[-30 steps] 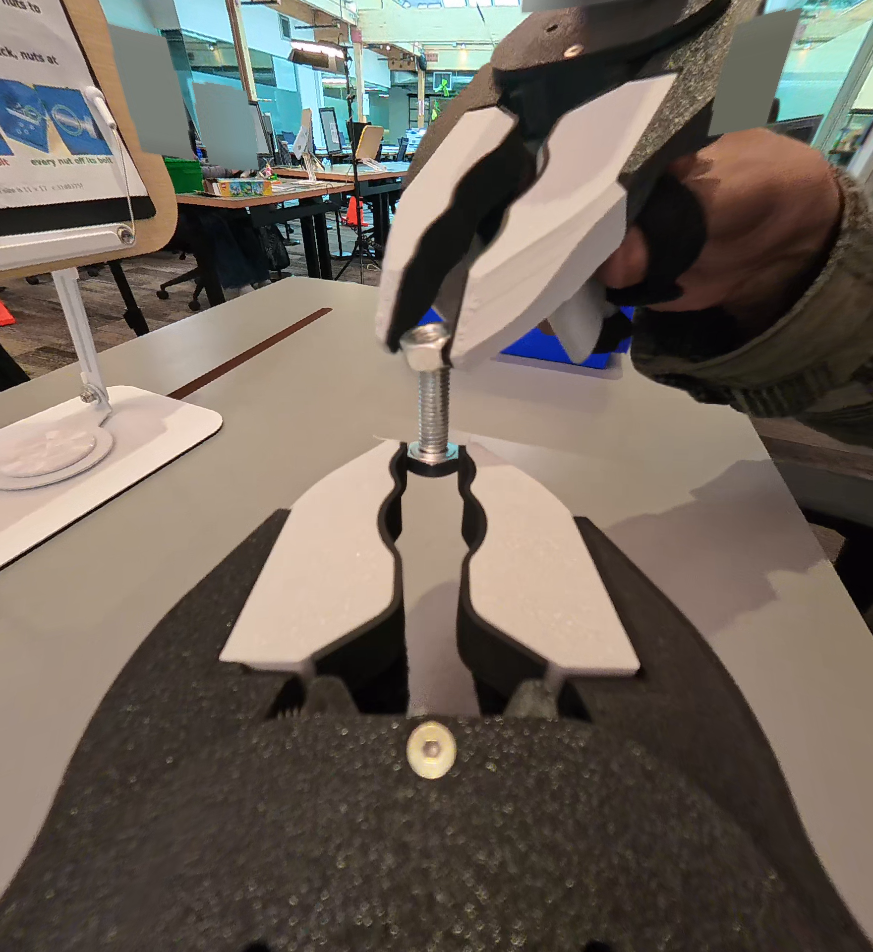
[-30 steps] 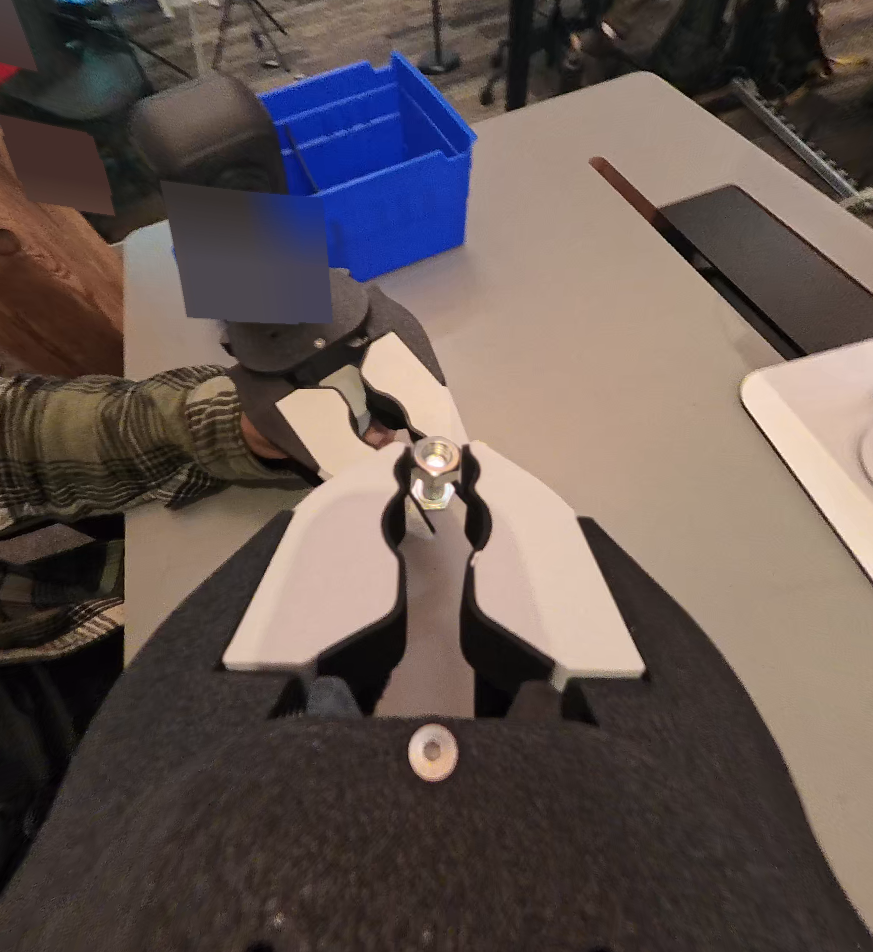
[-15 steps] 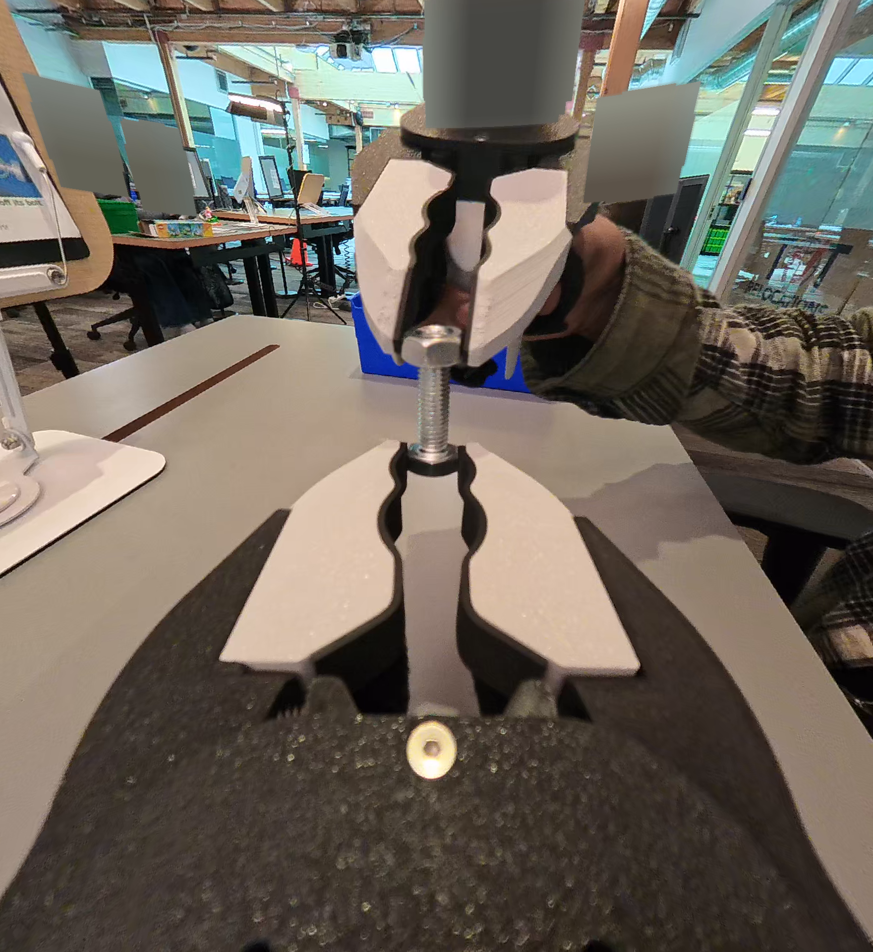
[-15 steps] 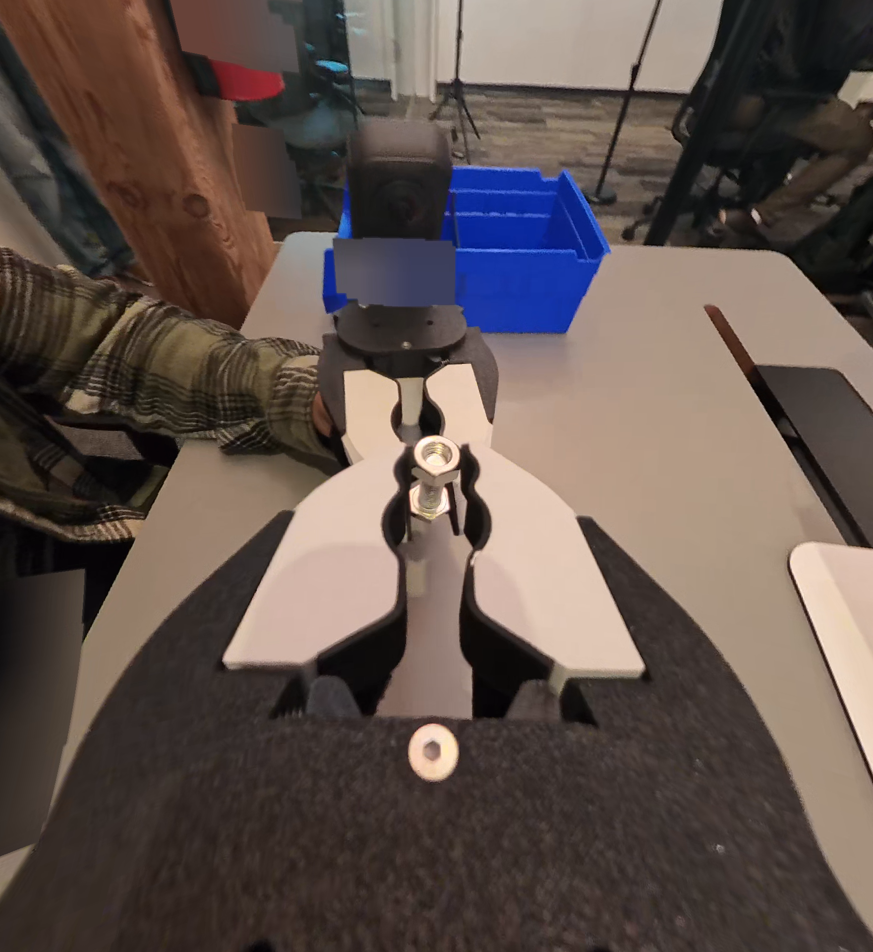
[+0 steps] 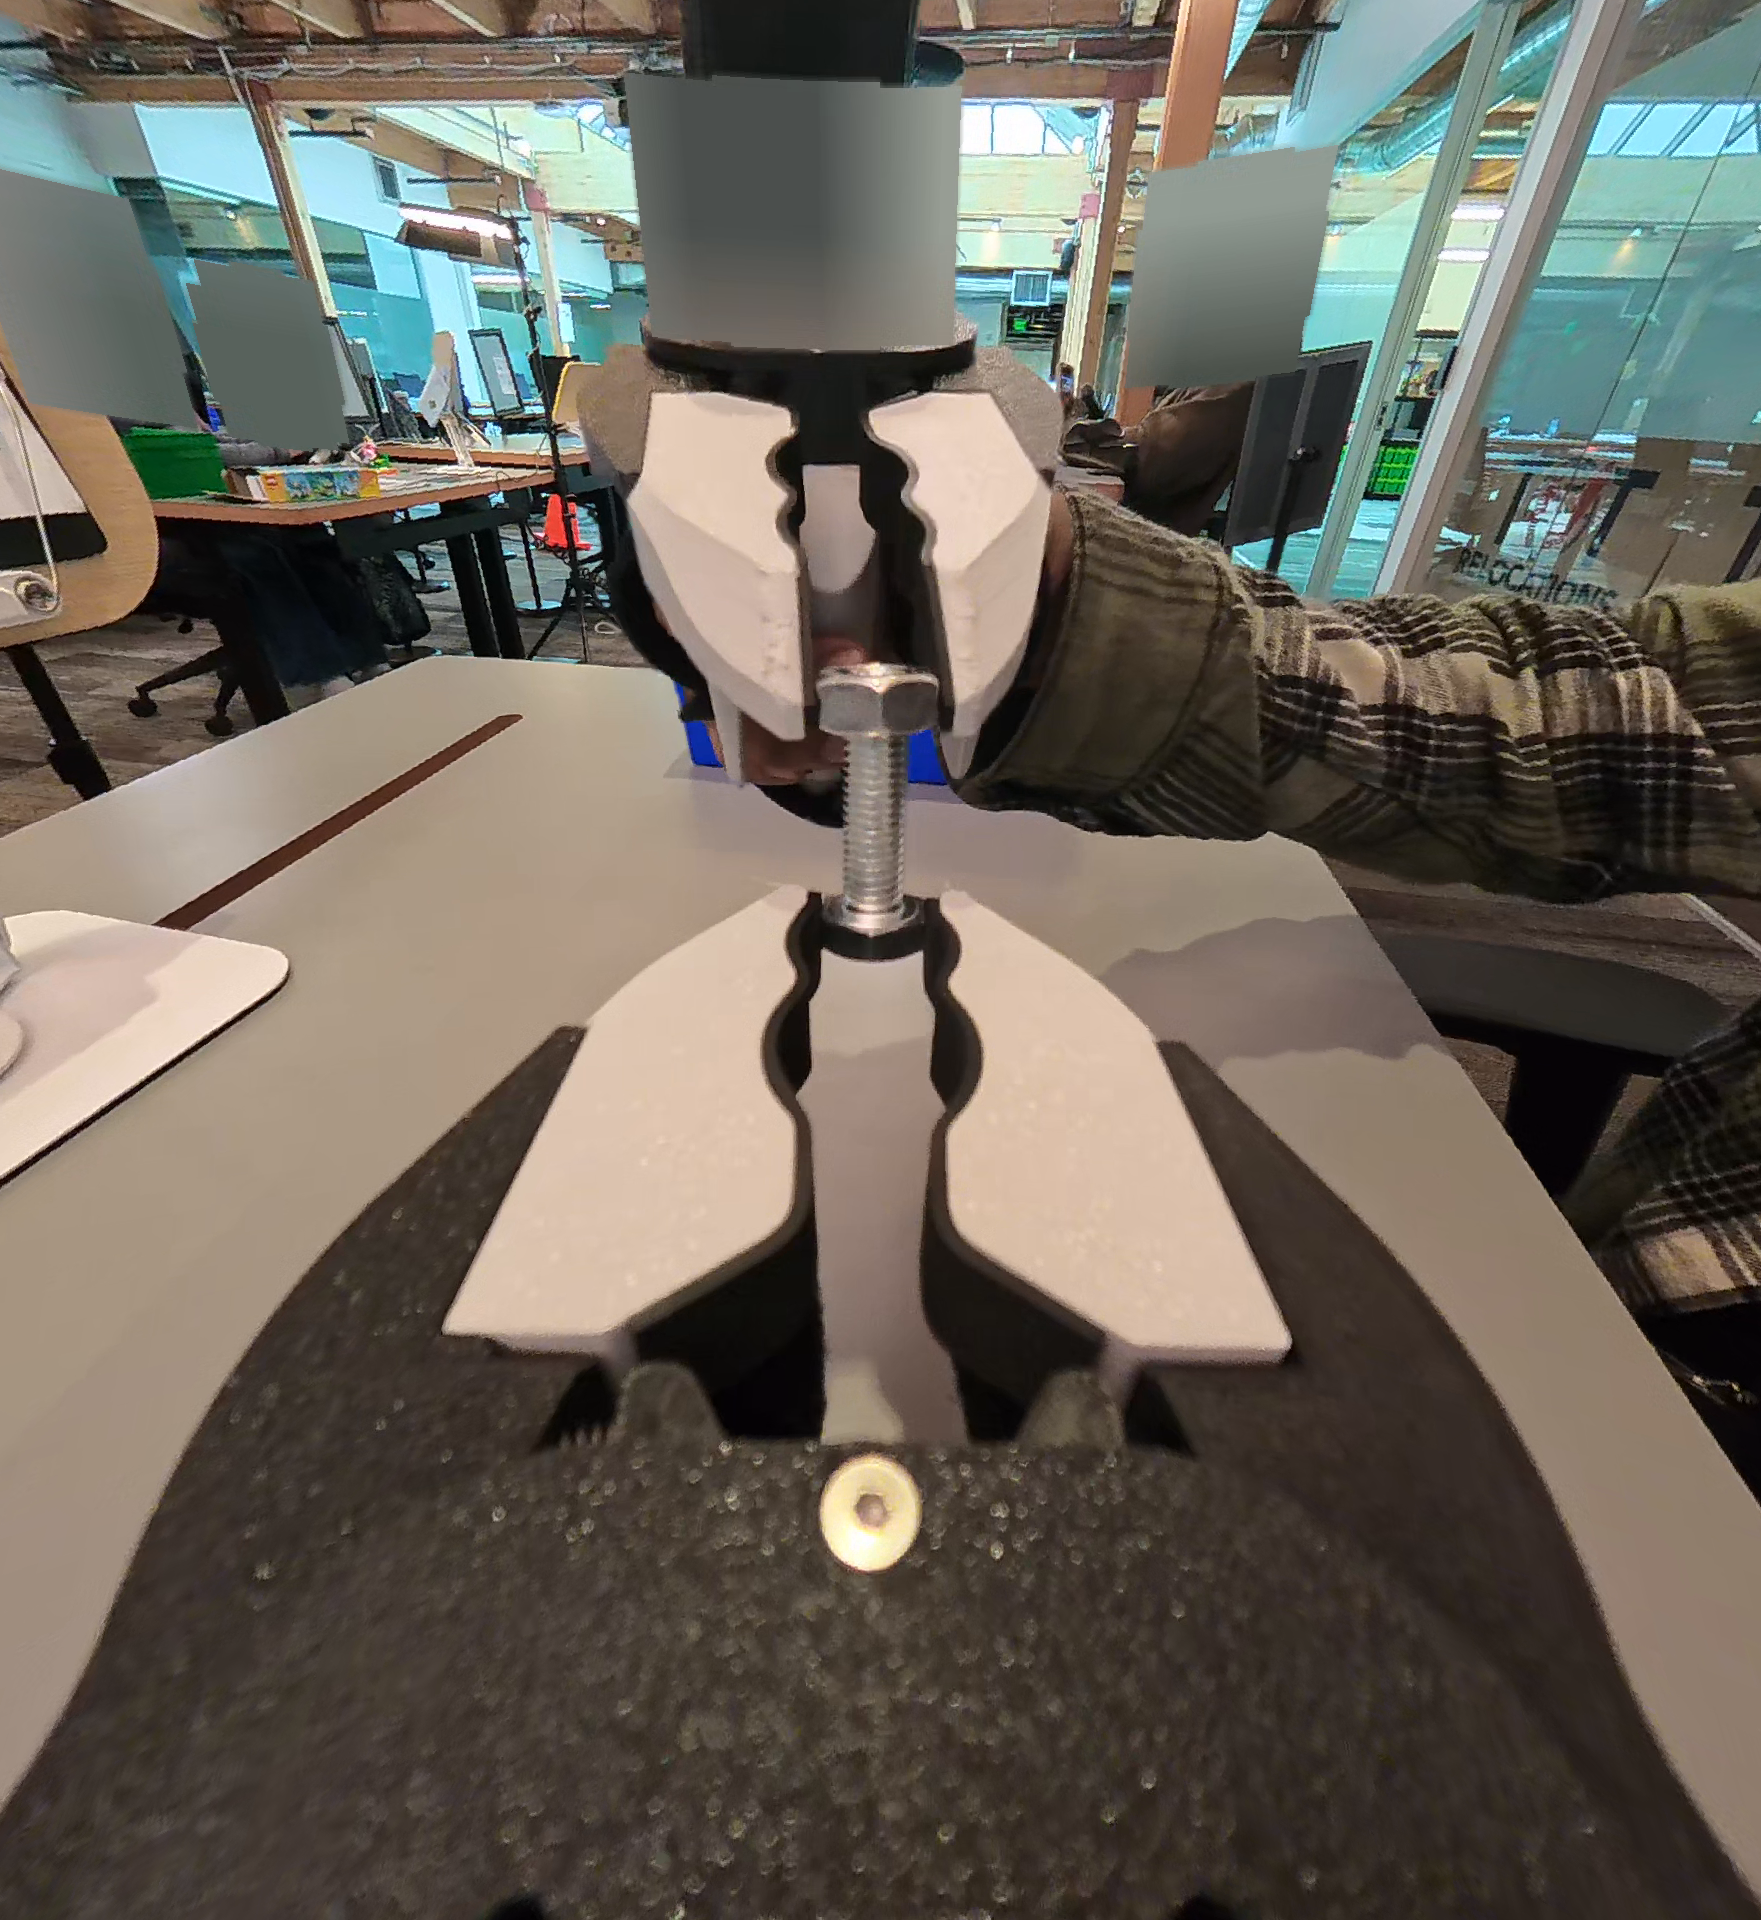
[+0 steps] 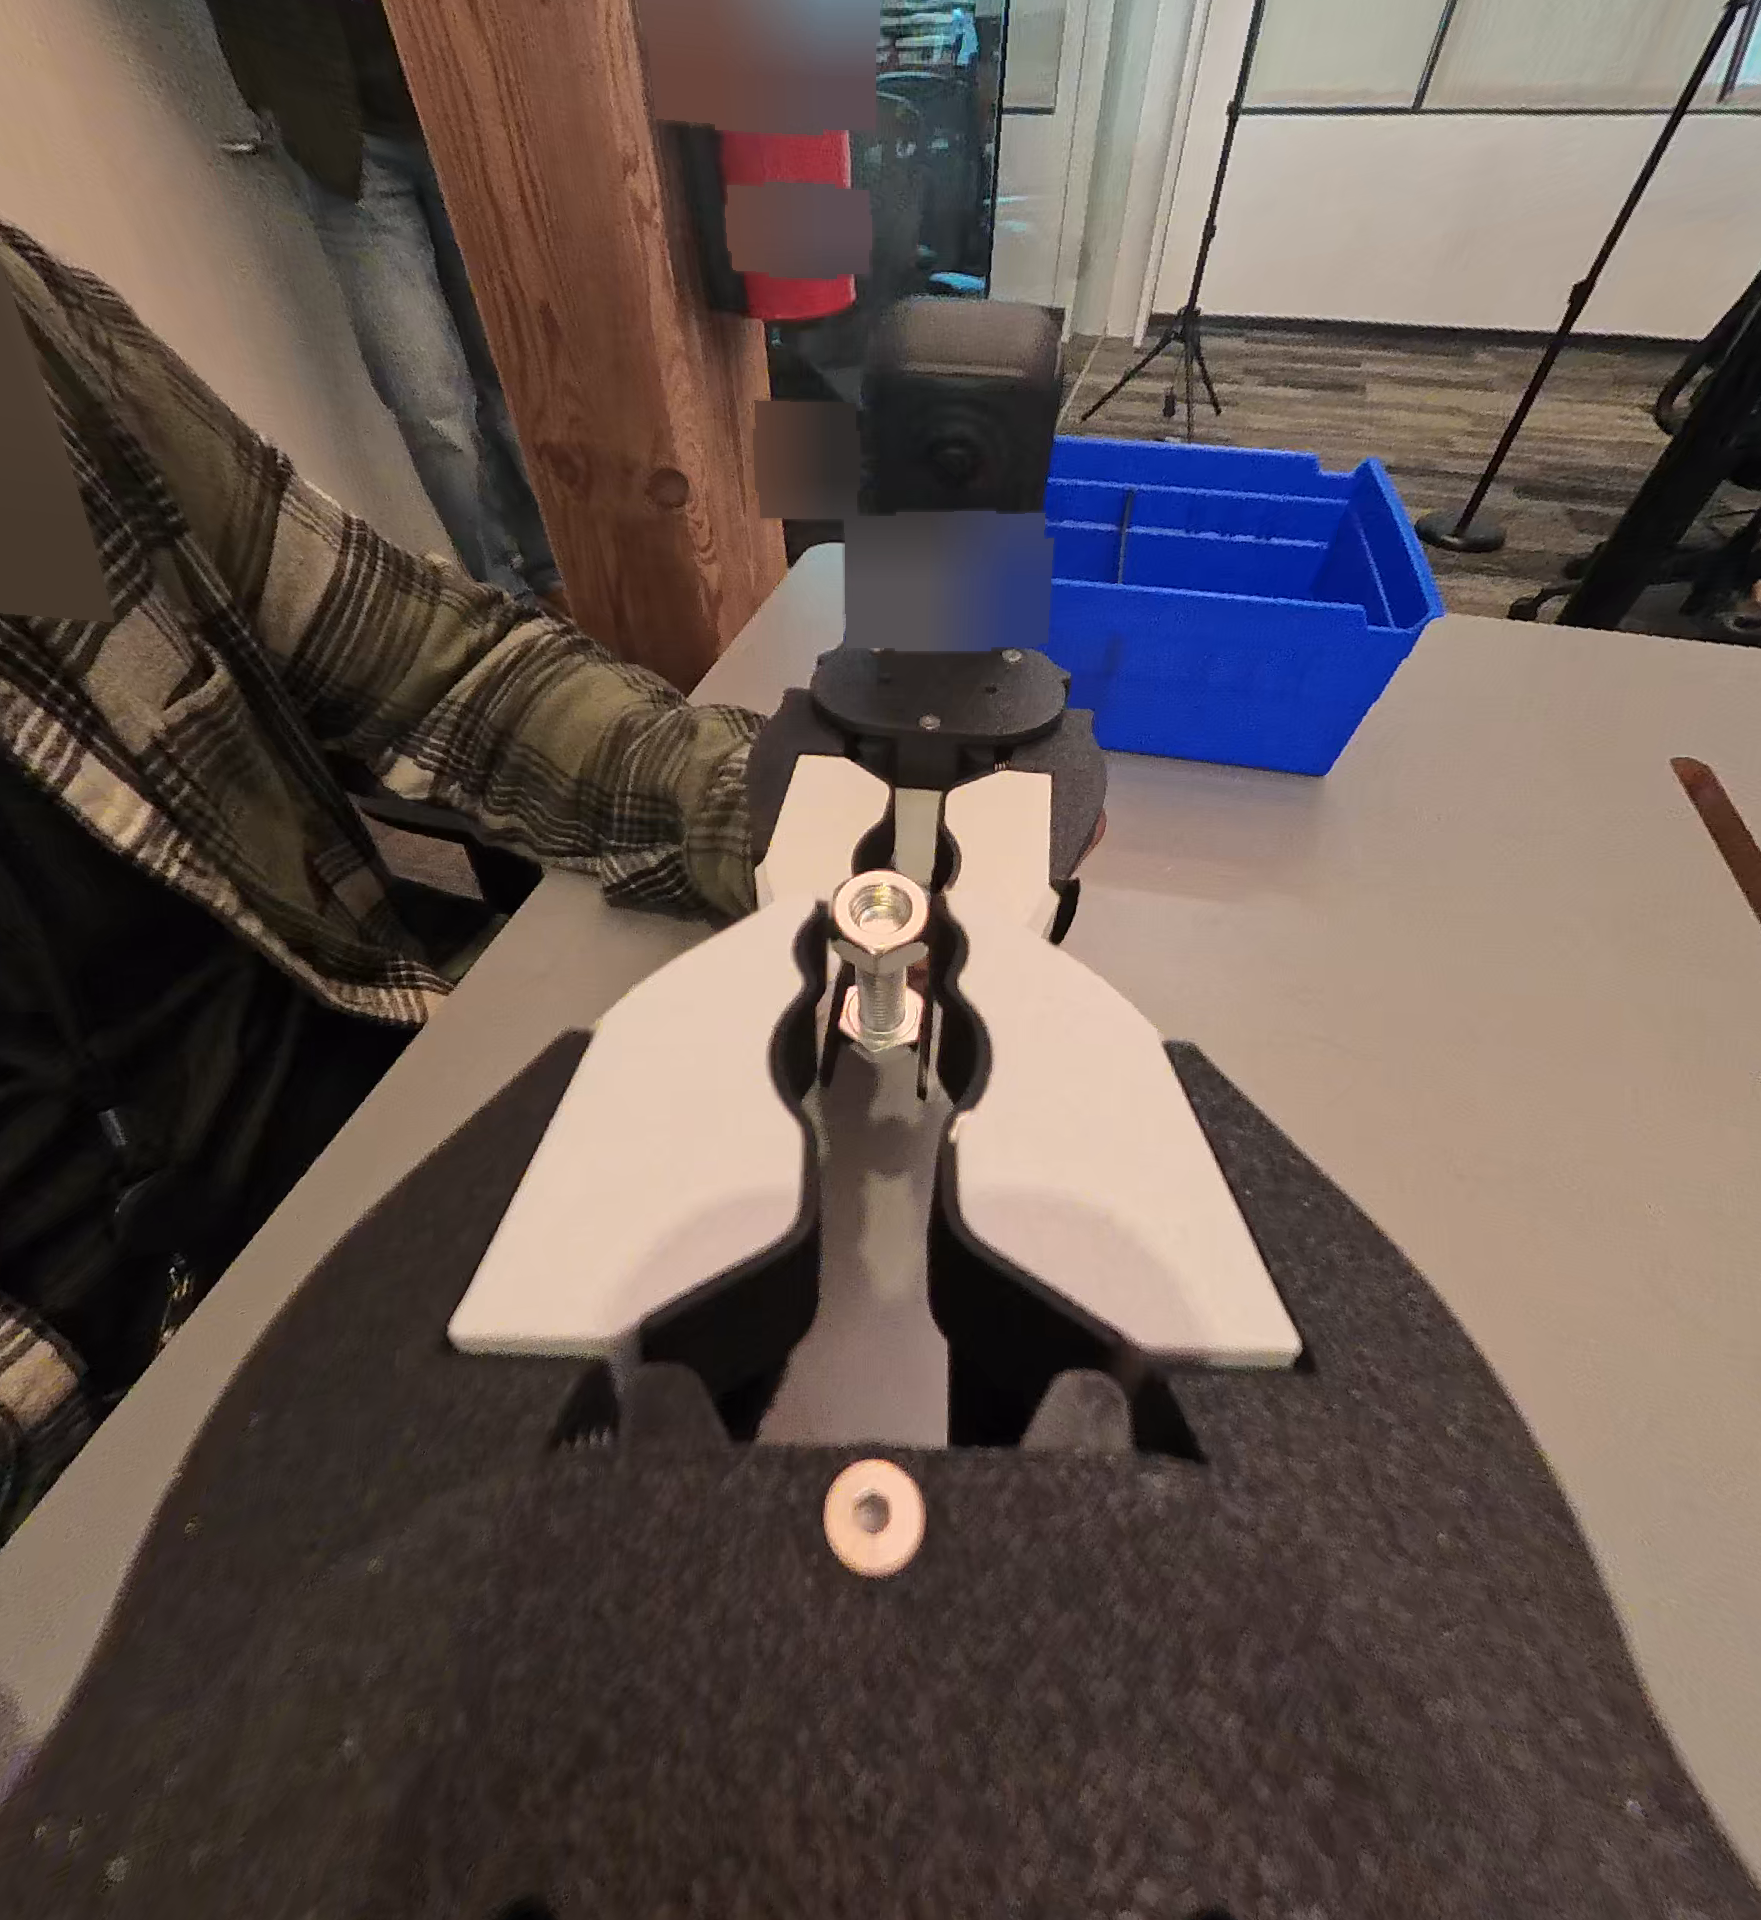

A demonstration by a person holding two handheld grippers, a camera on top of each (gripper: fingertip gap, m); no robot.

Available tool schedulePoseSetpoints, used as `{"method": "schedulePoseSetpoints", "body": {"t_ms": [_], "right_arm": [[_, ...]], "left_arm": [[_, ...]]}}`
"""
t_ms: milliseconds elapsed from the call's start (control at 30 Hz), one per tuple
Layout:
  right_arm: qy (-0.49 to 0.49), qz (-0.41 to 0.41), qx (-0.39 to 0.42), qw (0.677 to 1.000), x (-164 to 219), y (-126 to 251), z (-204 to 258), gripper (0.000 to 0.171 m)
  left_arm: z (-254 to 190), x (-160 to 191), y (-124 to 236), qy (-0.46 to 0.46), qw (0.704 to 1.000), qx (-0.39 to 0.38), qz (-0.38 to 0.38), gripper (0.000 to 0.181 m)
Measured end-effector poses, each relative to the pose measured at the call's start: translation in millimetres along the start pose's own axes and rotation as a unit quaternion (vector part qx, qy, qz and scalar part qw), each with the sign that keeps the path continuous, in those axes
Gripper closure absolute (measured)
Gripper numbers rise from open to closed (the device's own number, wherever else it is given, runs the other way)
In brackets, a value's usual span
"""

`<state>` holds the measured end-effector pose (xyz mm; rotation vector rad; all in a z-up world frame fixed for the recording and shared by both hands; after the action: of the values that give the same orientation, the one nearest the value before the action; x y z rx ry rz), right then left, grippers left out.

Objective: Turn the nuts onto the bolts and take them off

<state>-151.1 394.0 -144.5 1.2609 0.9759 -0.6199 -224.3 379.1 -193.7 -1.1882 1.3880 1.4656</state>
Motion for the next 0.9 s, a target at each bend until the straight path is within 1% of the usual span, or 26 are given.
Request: {"method": "schedulePoseSetpoints", "body": {"t_ms": [133,167,233,300,333,400,433,633,767,867,900], "right_arm": [[-0.012,-0.006,0.012,1.0,0,-1,-3,0.135],[-0.024,-0.012,0.024,0.999,0,0,-5,0.126],[-0.067,-0.027,0.069,0.995,-2,6,-11,0.098],[-0.097,-0.048,0.135,0.985,-1,10,-16,0.086],[-0.111,-0.042,0.169,0.978,3,10,-19,0.082],[-0.113,-0.028,0.208,0.971,10,9,-22,0.081],[-0.116,-0.024,0.222,0.968,12,10,-24,0.077],[-0.116,-0.03,0.209,0.971,13,17,-22,0.082],[-0.103,-0.051,0.188,0.976,3,17,-17,0.082],[-0.109,-0.039,0.201,0.973,6,19,-23,0.083],[-0.115,-0.039,0.201,0.972,9,22,-24,0.085]], "left_arm": [[3,2,0,0.005,1.0,-0.014,0.009,0.163],[4,2,-1,0.006,1.0,-0.017,0.011,0.163],[6,3,0,0.01,1.0,-0.025,0.011,0.163],[8,2,1,0.013,0.999,-0.031,0.008,0.163],[8,2,2,0.014,0.999,-0.031,0.005,0.163],[8,1,3,0.017,0.999,-0.027,-0.002,0.163],[7,0,3,0.017,1.0,-0.026,-0.003,0.163],[6,-2,5,0.014,1.0,-0.021,-0.012,0.163],[5,-2,4,0.015,1.0,-0.019,-0.013,0.163],[4,-2,4,0.013,1.0,-0.017,-0.014,0.163],[4,-2,5,0.013,1.0,-0.019,-0.014,0.163]]}}
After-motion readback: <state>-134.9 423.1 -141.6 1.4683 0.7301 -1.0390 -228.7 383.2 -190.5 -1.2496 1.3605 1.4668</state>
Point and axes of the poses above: each gripper's, where its closed fingertips meet, y back along the fingers, x out of its underside, z = x × y across the jaws, the point moved 5 cm from there along y, back along the fingers, and after that the axes turned 14 degrees about z, right-handed, at the moved point
